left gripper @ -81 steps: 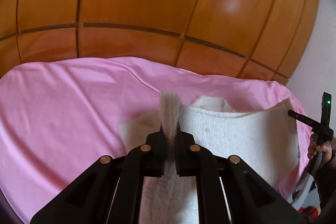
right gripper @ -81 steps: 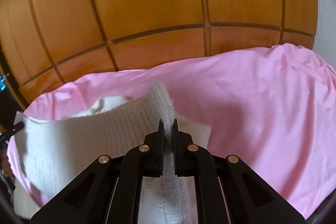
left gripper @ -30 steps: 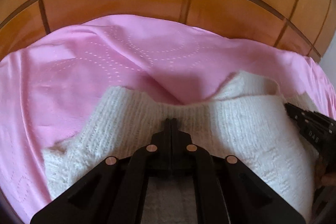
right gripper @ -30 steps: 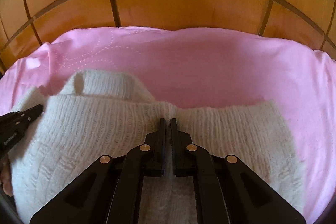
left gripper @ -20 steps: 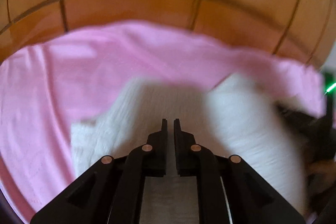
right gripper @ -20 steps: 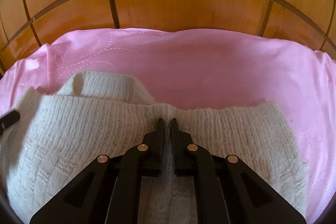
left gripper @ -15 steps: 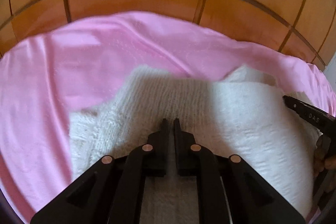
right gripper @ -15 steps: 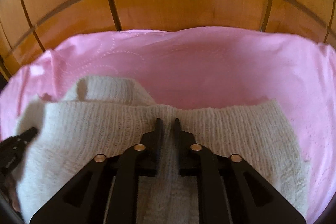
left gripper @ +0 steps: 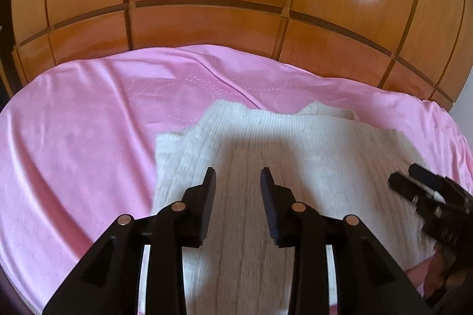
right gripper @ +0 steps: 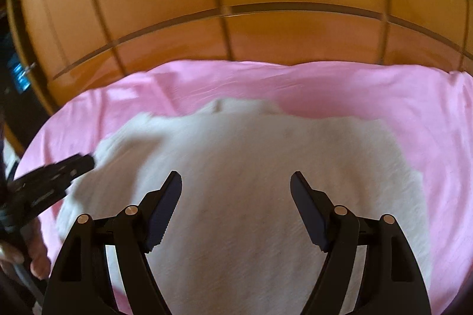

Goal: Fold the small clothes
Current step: 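Release the folded sweater with both grippers and pull them back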

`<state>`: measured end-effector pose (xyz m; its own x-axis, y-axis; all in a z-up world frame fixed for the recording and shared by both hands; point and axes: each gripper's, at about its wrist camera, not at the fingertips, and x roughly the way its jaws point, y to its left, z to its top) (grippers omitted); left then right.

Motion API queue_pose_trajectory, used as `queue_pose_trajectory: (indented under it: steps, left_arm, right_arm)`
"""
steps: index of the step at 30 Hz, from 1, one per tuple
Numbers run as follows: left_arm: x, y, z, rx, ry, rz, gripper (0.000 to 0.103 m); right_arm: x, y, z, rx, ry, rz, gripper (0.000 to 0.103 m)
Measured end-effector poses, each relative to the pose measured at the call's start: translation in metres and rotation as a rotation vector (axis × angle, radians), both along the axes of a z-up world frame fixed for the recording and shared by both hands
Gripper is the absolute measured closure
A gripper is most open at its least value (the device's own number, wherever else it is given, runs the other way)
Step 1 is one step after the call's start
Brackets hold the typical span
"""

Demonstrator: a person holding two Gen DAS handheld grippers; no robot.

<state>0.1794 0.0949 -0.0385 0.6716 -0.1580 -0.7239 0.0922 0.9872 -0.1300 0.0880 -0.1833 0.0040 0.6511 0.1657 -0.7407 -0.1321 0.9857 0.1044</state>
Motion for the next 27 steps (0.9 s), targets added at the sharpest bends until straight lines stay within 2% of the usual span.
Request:
queue_pose_trajectory:
  steps: [6, 11, 13, 16, 19, 23, 27]
  left_arm:
    - [-0.02, 0.004, -0.002, -0.001, -0.005, 0.007, 0.067]
    - [-0.031, 0.005, -0.009, 0.007, 0.008, 0.006, 0.067]
    - [-0.034, 0.006, -0.015, 0.005, 0.032, 0.015, 0.067]
    - [-0.038, 0.008, -0.018, 0.002, 0.035, 0.021, 0.067]
    - [-0.041, 0.008, -0.019, 0.006, 0.042, 0.021, 0.065]
    - [-0.045, 0.011, -0.023, 0.003, 0.053, 0.022, 0.063]
    - [-0.046, 0.015, -0.037, 0.023, 0.092, 0.026, 0.063]
  right_arm:
    - [-0.037, 0.024, -0.011, -0.054, 0.026, 0.091, 0.028]
    - [-0.066, 0.014, -0.035, -0.1, 0.096, 0.089, 0.028]
    - [-0.074, 0.004, -0.044, -0.079, 0.125, 0.069, 0.028]
    - [-0.086, 0.002, -0.044, -0.114, 0.117, 0.083, 0.028]
    - [-0.089, -0.004, -0.037, -0.095, 0.135, 0.09, 0.028]
    - [-0.085, -0.023, -0.014, -0.036, 0.103, 0.032, 0.028]
    - [-0.072, -0.069, 0.001, -0.013, 0.067, -0.129, 0.028]
